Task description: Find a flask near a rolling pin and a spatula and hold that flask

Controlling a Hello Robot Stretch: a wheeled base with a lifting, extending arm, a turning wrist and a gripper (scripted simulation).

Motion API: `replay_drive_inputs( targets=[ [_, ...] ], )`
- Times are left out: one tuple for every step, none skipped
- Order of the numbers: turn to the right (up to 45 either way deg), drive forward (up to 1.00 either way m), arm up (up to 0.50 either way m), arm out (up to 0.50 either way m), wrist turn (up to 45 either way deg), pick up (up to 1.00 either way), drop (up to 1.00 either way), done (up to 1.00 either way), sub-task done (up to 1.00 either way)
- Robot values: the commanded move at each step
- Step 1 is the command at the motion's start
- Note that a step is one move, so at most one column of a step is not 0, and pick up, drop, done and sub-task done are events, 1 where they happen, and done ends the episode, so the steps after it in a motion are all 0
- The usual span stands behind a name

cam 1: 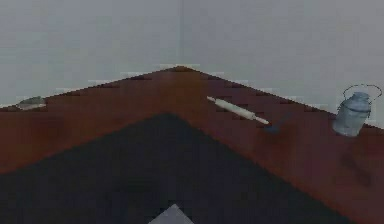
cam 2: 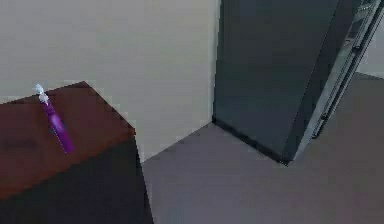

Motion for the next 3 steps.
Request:
replay_drive_inputs(
  targets=[
    [-45.0,0.0,0.0,0.0,0.0,0.0,0.0,0.0,0.0],
    [45.0,0.0,0.0,0.0,0.0,0.0,0.0,0.0,0.0],
    [45.0,0.0,0.0,0.0,0.0,0.0,0.0,0.0,0.0]
  ],
)
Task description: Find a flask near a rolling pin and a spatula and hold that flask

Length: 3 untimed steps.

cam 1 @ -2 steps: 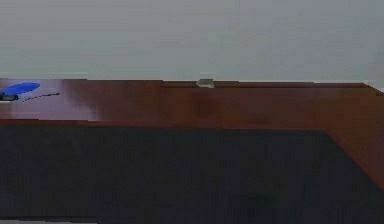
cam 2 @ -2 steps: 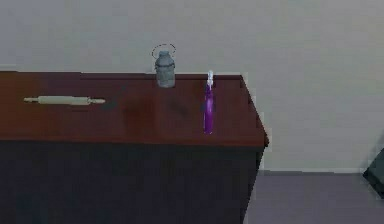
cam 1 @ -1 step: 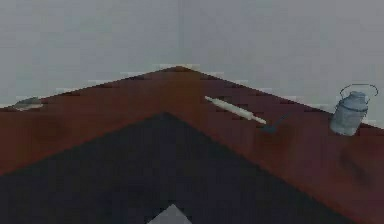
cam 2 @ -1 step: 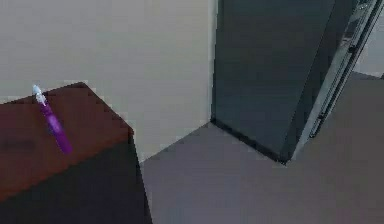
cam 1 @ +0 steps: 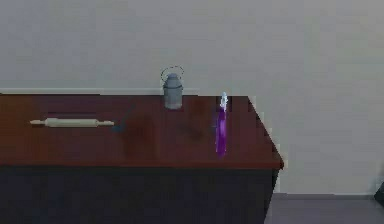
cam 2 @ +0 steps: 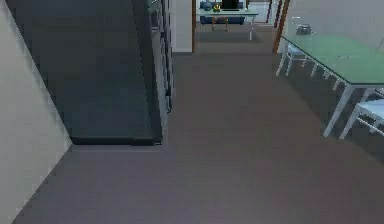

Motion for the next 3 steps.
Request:
replay_drive_inputs(
  targets=[
    [45.0,0.0,0.0,0.0,0.0,0.0,0.0,0.0,0.0],
    [3.0,0.0,0.0,0.0,0.0,0.0,0.0,0.0,0.0],
    [0.0,0.55,0.0,0.0,0.0,0.0,0.0,0.0,0.0]
  ],
)
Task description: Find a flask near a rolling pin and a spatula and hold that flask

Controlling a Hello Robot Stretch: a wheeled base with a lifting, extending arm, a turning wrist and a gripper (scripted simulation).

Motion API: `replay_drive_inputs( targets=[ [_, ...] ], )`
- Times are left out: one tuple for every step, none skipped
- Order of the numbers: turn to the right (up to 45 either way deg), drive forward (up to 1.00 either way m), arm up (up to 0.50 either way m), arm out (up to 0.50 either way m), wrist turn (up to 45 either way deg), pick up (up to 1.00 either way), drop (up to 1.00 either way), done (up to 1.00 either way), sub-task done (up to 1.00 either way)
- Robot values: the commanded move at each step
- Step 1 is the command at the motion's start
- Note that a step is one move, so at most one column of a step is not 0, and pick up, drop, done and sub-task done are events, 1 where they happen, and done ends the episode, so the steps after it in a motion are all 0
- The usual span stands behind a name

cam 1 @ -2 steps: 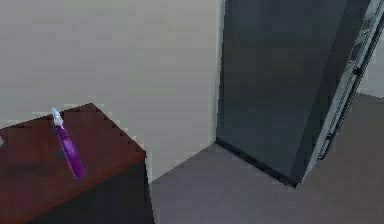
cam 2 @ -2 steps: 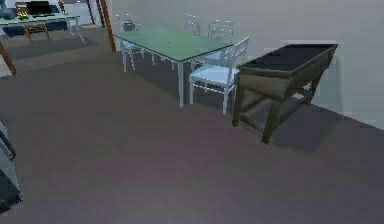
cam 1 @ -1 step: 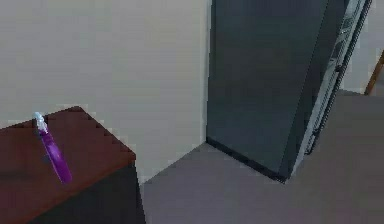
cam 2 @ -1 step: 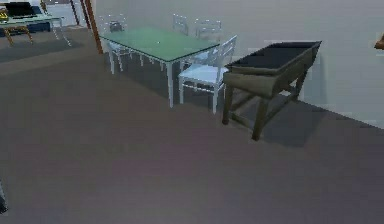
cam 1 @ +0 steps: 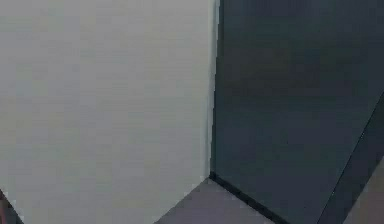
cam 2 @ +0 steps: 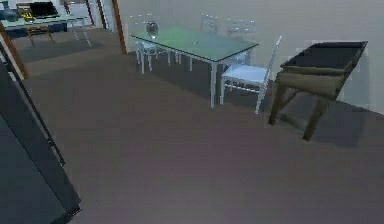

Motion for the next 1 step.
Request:
replay_drive_inputs(
  targets=[
    [0.0,0.2,0.0,0.0,0.0,0.0,0.0,0.0,0.0]
  ],
)
